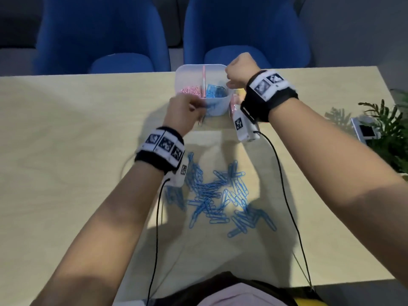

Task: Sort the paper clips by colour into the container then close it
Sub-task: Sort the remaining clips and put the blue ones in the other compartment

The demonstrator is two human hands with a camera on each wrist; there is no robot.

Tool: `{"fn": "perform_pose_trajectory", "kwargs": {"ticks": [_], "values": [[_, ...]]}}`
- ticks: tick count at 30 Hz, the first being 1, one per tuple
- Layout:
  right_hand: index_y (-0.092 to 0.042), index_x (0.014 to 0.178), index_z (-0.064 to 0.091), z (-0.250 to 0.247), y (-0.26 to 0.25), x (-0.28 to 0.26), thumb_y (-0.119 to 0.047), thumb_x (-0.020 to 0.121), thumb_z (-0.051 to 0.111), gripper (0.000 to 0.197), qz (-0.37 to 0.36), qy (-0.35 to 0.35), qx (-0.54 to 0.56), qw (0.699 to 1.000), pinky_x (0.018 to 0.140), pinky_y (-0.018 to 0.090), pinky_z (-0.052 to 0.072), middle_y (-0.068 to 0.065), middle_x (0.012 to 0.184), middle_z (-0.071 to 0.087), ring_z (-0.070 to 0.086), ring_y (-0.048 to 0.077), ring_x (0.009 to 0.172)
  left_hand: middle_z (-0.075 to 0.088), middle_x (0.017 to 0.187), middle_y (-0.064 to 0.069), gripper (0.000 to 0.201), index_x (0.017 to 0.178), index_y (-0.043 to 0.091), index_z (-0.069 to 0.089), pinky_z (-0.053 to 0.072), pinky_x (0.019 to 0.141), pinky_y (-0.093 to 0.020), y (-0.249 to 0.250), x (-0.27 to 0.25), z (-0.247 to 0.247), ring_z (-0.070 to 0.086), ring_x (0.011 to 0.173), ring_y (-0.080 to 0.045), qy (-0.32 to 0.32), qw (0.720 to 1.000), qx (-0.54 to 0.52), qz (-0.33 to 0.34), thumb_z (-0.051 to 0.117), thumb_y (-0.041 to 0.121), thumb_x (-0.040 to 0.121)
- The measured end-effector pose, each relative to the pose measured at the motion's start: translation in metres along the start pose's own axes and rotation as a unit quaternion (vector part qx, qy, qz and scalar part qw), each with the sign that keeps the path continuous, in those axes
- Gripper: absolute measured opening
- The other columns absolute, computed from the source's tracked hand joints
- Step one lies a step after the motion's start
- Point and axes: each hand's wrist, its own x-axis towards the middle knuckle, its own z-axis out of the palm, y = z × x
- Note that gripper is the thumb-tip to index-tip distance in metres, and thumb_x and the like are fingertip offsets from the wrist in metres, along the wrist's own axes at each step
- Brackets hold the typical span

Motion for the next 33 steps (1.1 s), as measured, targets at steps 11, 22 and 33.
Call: {"fn": "perform_pose_trajectory", "kwargs": {"ticks": [11,22,33], "values": [[-0.015,0.067,0.061,-0.02,0.147,-0.17,-0.007,0.087,0.055,0.022,0.037,-0.04,0.058,0.997,0.06,0.026,0.049,0.013,0.077,0.062,0.058,0.013,0.059,0.06,0.122,-0.012,0.032,0.12,0.009,0.057,0.041,0.098,-0.031,0.035,0.074,0.026,0.054,0.116,-0.028,-0.038,0.976,0.213,0.0,0.05,0.015,0.089],[-0.015,0.145,0.018,0.001,0.2,-0.271,-0.037,0.056,0.086,0.114,0.03,-0.192,-0.119,0.974,0.105,0.029,0.031,0.008,0.141,0.032,0.034,0.021,0.133,0.057,0.12,-0.014,0.05,0.121,0.011,0.057,0.042,0.094,-0.035,-0.012,-0.053,0.045,0.056,0.106,-0.032,-0.263,0.932,0.232,0.094,0.059,0.042,0.081],[-0.011,0.139,0.033,0.056,0.15,-0.233,-0.024,0.072,0.077,0.082,-0.067,-0.122,-0.133,0.981,0.094,0.038,0.042,0.014,0.129,0.041,0.053,0.034,0.113,0.037,0.146,-0.003,0.101,0.139,0.02,0.036,0.029,0.109,-0.039,-0.044,-0.125,0.059,0.034,0.132,-0.025,-0.302,0.89,0.291,0.18,0.031,0.081,0.059]]}}
